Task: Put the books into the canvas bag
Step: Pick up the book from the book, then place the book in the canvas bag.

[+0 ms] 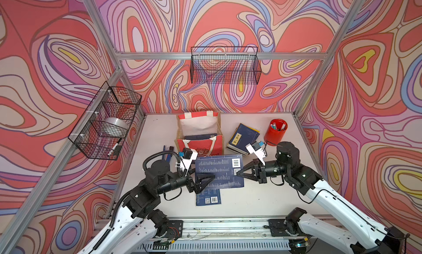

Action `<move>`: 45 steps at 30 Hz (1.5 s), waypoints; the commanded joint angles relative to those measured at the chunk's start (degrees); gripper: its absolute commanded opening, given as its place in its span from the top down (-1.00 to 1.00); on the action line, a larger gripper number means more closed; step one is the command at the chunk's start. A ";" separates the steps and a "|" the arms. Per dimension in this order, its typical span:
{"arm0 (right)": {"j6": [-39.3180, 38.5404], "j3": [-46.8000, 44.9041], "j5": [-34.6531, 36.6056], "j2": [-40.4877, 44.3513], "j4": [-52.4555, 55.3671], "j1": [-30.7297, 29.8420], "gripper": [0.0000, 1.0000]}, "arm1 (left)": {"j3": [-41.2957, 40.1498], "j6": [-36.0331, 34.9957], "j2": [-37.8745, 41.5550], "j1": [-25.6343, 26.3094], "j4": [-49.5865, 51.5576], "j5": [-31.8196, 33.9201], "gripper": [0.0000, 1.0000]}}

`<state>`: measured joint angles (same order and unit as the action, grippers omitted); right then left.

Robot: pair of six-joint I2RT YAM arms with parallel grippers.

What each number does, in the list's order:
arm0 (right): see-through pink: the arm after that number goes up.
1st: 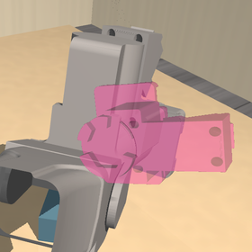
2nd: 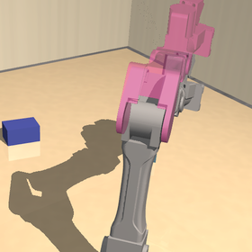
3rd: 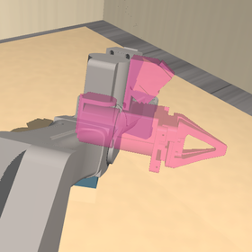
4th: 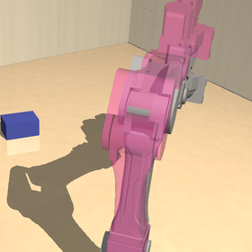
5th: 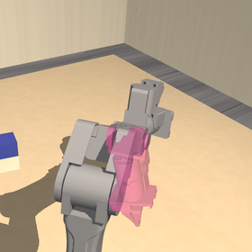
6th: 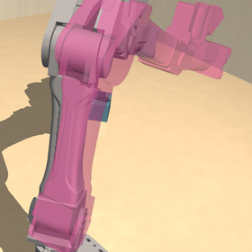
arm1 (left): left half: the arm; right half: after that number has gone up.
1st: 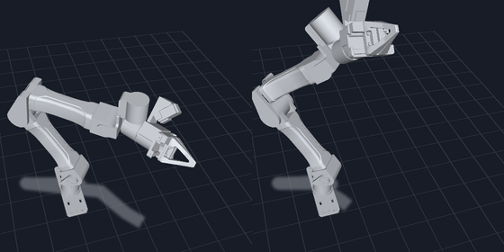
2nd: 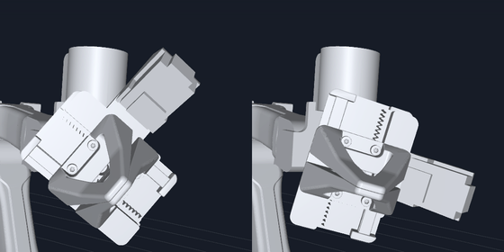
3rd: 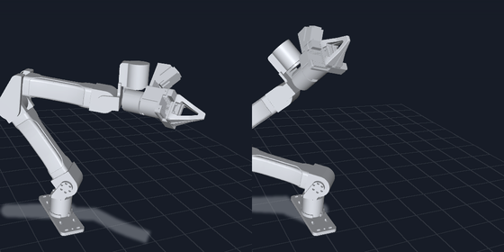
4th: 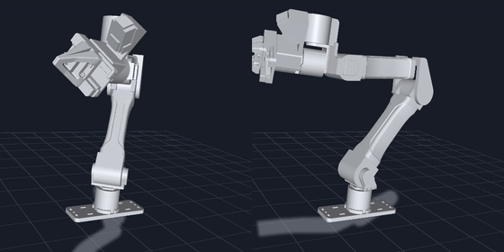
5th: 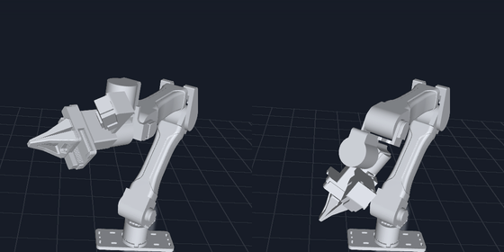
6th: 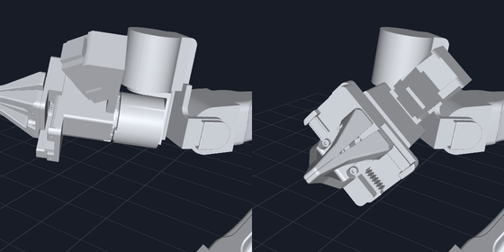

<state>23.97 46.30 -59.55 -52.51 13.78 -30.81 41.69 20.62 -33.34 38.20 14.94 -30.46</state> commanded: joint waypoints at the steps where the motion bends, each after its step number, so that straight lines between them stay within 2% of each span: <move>1: -1.18 2.23 -2.84 0.24 -1.92 1.33 1.00 | -0.03 0.57 0.75 -0.16 -2.62 -5.26 -0.23; 6: 0.95 2.17 -4.50 -1.59 -7.10 2.01 1.00 | 0.23 1.66 -2.41 -0.14 -3.55 -9.66 0.38; 9: 0.44 2.73 -4.50 -2.55 -7.45 2.20 1.00 | 0.32 1.88 -2.79 -0.09 -3.67 -8.96 0.75; 10: 0.21 2.83 -4.40 -2.67 -7.38 2.25 1.00 | 0.40 1.60 -2.49 -0.14 -3.32 -8.10 0.78; 11: 0.02 2.92 -4.22 -2.75 -7.30 2.42 1.00 | 0.48 1.35 -2.07 -0.08 -2.81 -7.20 0.89; 12: -0.27 2.96 -3.94 -2.79 -7.13 2.72 1.00 | 0.77 1.03 -1.38 -0.11 -1.67 -5.22 1.00; 14: -0.95 3.05 -2.25 -2.77 -6.50 3.26 1.00 | 1.52 0.18 0.31 -0.09 1.76 0.34 1.00; 17: -1.37 3.80 3.75 -2.95 -5.69 4.22 0.96 | 4.27 -0.85 2.85 -0.14 8.46 16.27 1.00; 18: -1.66 4.62 7.71 -3.35 -4.53 4.48 0.70 | 5.72 -1.25 3.30 -0.07 10.46 21.22 1.00; 19: -1.92 5.84 10.85 -4.17 -3.49 4.91 0.31 | 7.44 -1.59 3.33 -0.09 12.37 25.01 1.00; 20: -2.11 7.50 14.68 -5.21 -1.79 5.09 0.05 | 9.22 -2.20 3.15 -0.14 13.54 26.68 1.00; 22: -2.67 11.80 20.60 -8.16 1.45 5.26 -0.23 | 13.79 -3.66 2.16 -0.14 16.01 30.61 1.00; 26: -3.05 21.73 29.95 -15.49 7.82 5.27 -0.45 | 24.44 -6.57 -3.30 -0.06 21.69 42.22 1.00; 30: -2.91 31.63 34.79 -24.99 12.14 5.25 -0.63 | 36.40 -10.29 -12.54 -0.31 26.49 46.78 1.00; 36: -5.22 40.09 42.18 -35.69 15.49 4.85 -0.69 | 48.89 -14.11 -24.45 -3.13 30.06 42.81 1.00; 41: -6.10 42.73 43.83 -39.48 15.22 3.55 -0.75 | 52.85 -11.19 -30.54 -11.20 30.02 30.87 1.00; 45: -7.30 44.92 44.73 -40.65 16.19 2.27 -0.75 | 57.26 -9.16 -37.59 -17.89 33.88 20.56 1.00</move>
<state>18.59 88.33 -17.02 -93.43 29.28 -27.46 95.46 9.72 -68.23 23.40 46.28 -0.45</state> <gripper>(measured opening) 0.875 0.115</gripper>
